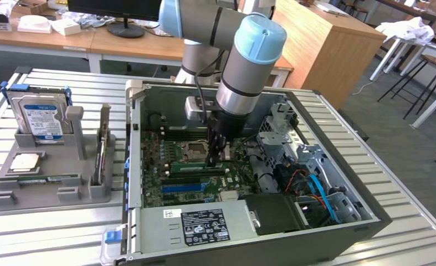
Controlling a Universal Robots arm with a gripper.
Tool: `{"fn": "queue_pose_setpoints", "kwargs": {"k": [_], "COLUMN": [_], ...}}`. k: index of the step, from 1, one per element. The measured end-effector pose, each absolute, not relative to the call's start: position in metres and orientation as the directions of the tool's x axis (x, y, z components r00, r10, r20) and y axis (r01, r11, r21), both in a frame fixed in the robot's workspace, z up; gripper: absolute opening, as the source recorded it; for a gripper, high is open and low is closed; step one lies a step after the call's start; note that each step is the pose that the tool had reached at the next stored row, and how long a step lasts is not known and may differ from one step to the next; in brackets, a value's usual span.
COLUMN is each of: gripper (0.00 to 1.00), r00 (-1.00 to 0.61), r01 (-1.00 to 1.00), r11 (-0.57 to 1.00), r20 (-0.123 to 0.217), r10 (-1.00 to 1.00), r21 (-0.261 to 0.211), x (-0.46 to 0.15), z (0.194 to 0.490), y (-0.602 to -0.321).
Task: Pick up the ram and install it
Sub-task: 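Insert the ram into the slot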
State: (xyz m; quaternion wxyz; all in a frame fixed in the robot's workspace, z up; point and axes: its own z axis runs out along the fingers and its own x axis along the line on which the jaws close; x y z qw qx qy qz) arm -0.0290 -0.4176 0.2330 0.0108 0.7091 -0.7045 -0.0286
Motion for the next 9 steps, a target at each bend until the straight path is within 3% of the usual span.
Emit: {"fn": "queue_pose_setpoints", "kwargs": {"k": [9], "gripper": [0.11], "r00": [0.006], "r01": [-0.998], "r11": [-0.007], "r20": [-0.025], "r10": [-1.000], "r21": [0.056], "x": [-0.0293], "z": [0.2318], "y": [-0.4177]}}
